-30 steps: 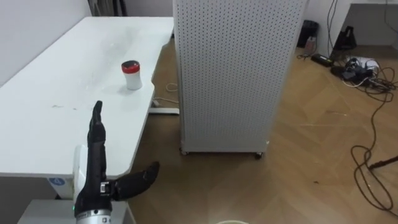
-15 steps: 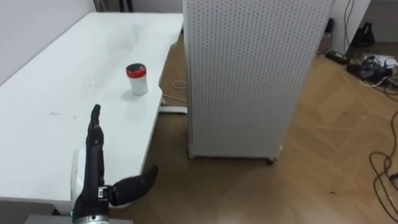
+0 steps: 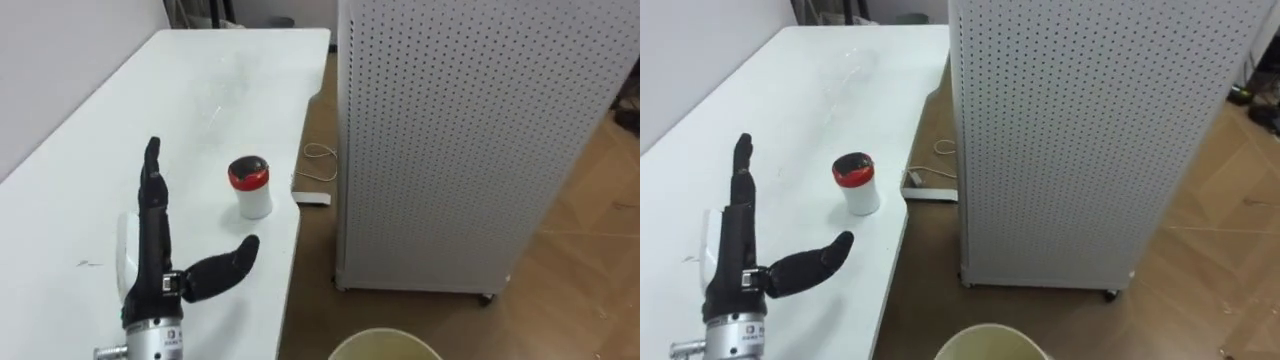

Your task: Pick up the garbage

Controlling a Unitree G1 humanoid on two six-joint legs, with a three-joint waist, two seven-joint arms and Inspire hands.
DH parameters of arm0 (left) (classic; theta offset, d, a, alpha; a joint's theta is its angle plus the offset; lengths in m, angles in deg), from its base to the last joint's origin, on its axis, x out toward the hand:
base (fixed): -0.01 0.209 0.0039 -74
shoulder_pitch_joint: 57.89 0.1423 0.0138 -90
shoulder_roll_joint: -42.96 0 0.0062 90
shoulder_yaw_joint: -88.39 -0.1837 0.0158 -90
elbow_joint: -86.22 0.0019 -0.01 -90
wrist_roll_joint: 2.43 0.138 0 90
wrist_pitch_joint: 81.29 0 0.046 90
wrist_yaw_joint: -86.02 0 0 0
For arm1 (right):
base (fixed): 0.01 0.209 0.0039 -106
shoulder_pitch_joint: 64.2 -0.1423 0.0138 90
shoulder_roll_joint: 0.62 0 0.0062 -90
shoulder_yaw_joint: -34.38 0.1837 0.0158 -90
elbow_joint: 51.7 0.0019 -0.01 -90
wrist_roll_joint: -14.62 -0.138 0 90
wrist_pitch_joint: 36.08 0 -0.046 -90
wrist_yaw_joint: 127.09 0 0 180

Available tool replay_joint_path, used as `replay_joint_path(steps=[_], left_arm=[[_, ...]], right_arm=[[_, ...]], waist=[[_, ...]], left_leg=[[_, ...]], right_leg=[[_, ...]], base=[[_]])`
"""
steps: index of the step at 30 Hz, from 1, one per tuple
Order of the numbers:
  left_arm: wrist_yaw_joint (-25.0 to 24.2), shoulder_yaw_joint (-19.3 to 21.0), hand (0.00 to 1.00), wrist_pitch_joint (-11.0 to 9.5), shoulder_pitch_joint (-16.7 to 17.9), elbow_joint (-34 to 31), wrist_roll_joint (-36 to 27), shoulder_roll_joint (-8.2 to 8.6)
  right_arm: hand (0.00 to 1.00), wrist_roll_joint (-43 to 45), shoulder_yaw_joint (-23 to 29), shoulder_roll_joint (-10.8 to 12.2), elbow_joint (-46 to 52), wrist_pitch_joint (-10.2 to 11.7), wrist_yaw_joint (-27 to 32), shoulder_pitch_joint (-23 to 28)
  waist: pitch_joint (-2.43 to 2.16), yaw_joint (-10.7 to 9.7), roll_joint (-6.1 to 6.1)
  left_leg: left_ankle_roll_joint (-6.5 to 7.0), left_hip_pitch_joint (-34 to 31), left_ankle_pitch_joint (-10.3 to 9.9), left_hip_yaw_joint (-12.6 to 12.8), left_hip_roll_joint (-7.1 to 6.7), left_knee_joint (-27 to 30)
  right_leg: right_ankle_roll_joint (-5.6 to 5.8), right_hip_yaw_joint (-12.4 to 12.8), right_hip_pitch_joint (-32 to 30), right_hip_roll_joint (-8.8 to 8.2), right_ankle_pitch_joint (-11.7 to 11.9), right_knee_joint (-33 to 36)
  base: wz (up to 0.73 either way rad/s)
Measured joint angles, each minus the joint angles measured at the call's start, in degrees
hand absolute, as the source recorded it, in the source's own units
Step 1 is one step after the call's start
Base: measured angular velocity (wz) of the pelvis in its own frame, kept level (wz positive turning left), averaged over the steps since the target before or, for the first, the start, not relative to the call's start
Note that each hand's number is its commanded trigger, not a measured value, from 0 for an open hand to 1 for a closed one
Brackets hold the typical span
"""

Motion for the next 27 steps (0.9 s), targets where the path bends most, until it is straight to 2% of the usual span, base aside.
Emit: replay_joint_path(steps=[1, 2, 3, 5, 8, 12, 18, 19, 20, 21, 22, 23, 24, 25, 26, 27], left_arm=[[0.0, 0.0, 0.00, 0.0, 0.5, 0.0, 0.2, -0.19], [-0.1, -0.5, 0.00, 0.0, 1.5, 0.3, 0.4, -0.07], [-0.1, -0.6, 0.00, 0.0, 2.0, 0.2, 0.7, -0.24], [0.0, -0.6, 0.00, 0.0, 2.1, 0.3, 0.7, -0.93], [-0.1, -0.5, 0.00, 0.4, 2.2, 0.3, 1.0, -0.98], [-0.3, 0.2, 0.00, 0.7, 2.4, -0.2, 2.8, -0.96], [-0.3, 0.9, 0.00, 0.7, 3.0, -1.8, 2.8, -1.04], [-0.3, 0.9, 0.00, 0.7, 3.7, -1.8, 2.8, -1.19], [-0.4, 0.6, 0.00, 0.7, 4.0, -1.8, 2.7, -1.50], [-0.4, 0.2, 0.00, 0.7, 4.1, -1.9, 2.7, -1.32], [-0.6, -1.2, 0.00, 0.7, 2.9, -2.0, 2.8, -0.75], [-1.0, -2.0, 0.00, 0.6, 2.9, -1.9, 2.7, -0.55], [-1.0, -2.2, 0.00, 0.6, 3.2, -1.9, 2.6, -0.68], [-1.2, -2.5, 0.00, 0.6, 4.1, -1.9, 2.3, -1.15], [-1.4, -2.5, 0.00, 0.7, 4.6, -1.3, 1.8, -1.64], [-1.5, -2.5, 0.00, 0.7, 4.6, -1.0, 1.2, -1.87]], right_arm=[[1.00, 0.4, 0.0, 0.1, 0.0, 0.0, 0.4, 0.1], [1.00, 1.1, 0.1, 0.0, -0.1, 0.0, 0.9, 0.9], [1.00, 1.2, 0.1, 0.0, -0.1, 0.0, 1.2, 1.2], [1.00, 1.4, -0.3, 0.1, -0.1, 0.0, 1.1, 1.1], [1.00, 1.9, -0.4, 0.2, 0.0, 0.0, -0.1, 1.0], [1.00, 2.4, -0.4, 0.2, 0.0, 0.0, -0.8, 0.8], [1.00, 2.4, -0.5, 0.3, 0.1, 0.0, -3.2, 0.8], [1.00, 2.4, -0.6, 0.4, 0.1, 0.0, -3.3, 0.7], [1.00, 2.3, -1.1, 0.6, 0.1, 0.0, -3.2, 0.8], [1.00, 2.3, -1.2, 0.6, 0.1, 0.1, -3.1, 0.9], [1.00, 2.2, -0.5, 0.1, -0.1, 0.3, -2.9, 0.8], [1.00, 2.2, 0.1, 0.2, -1.4, 0.1, -2.5, 0.6], [1.00, 2.5, 0.1, 0.3, -1.5, 0.1, -2.5, 0.4], [1.00, 3.5, 0.0, 0.6, -1.4, 0.1, -2.6, 0.3], [1.00, 3.9, 0.0, 0.7, -1.2, 0.2, -2.7, 0.2], [1.00, 3.9, 0.0, 0.7, -1.1, 0.2, -2.7, 0.0]], waist=[[0.01, 0.0, -0.27], [-0.27, -0.4, 0.11], [-0.59, -0.3, 0.49], [-0.55, 0.5, 0.66], [-0.56, 0.7, 0.09], [-0.57, 0.8, -0.06], [-0.60, 0.6, -0.10], [-0.42, 0.6, -0.48], [0.59, 0.4, -2.19], [0.57, 0.3, -2.72], [0.27, 0.2, -1.88], [-0.35, 1.3, -2.61], [-0.26, 1.9, -2.53], [-0.27, 2.8, -2.52], [-0.11, 3.4, -2.23], [0.02, 3.5, -2.02]], left_leg=[[-0.62, 1.4, -0.4, -0.2, -0.11, -0.6], [-1.33, 2.9, -0.7, -1.0, 0.68, -1.4], [-1.57, 3.4, -0.5, -1.0, 1.07, -2.0], [-3.07, 5.0, 0.3, -1.2, 2.56, -4.1], [-3.53, 6.4, 0.6, -1.0, 3.72, -6.8], [-3.69, 7.5, 0.7, -1.0, 4.05, -7.2], [-4.05, 10.9, 0.9, -1.0, 4.25, -11.0], [-4.18, 10.3, 0.9, -0.5, 4.06, -8.7], [-5.69, 6.4, 0.3, 0.7, 3.43, -1.5], [-6.19, 4.1, 0.2, 0.6, 3.44, -1.9], [-6.81, -0.9, 2.2, -0.2, 4.23, -6.3], [-3.94, -2.2, 4.8, 2.8, 4.25, -5.1], [-3.70, -1.9, 4.9, 3.7, 4.43, -5.4], [-3.70, -1.5, 4.9, 3.5, 4.54, -5.4], [-3.69, -0.6, 4.9, 2.3, 4.57, -5.8], [-3.71, -0.2, 4.9, 1.5, 4.57, -6.1]], right_leg=[[0.54, 0.8, 0.1, 0.87, 4.1, -6.9], [0.86, 1.2, 1.6, 2.38, 5.9, -8.8], [0.79, 1.2, 2.9, 3.16, 6.1, -10.2], [0.01, 1.1, 5.9, 5.32, 7.3, -14.8], [-0.47, 0.6, 7.2, 6.98, 7.8, -17.7], [-0.66, 1.9, 8.7, 7.76, 7.9, -19.5], [-0.66, 2.3, 10.4, 8.47, 7.9, -20.8], [-0.84, 3.3, 11.8, 7.80, 8.1, -22.1], [-0.50, 8.0, 14.0, 6.34, 8.3, -24.7], [0.01, 10.2, 14.6, 6.15, 8.6, -25.7], [0.63, 12.0, 14.0, 6.04, 8.3, -25.6], [1.73, 11.3, 12.8, 5.09, 7.5, -25.0], [1.85, 9.8, 12.6, 5.03, 7.9, -25.0], [1.79, 6.6, 12.6, 5.20, 8.3, -25.6], [0.92, 4.8, 12.7, 6.10, 9.2, -27.0], [0.81, 4.2, 12.7, 6.68, 10.0, -28.0]], base=[[0.22], [0.15], [0.00], [-0.12], [-0.04], [-0.14], [-0.06], [0.16], [0.30], [0.69], [0.63], [0.49], [0.03], [-0.19], [-0.22], [-0.19]])
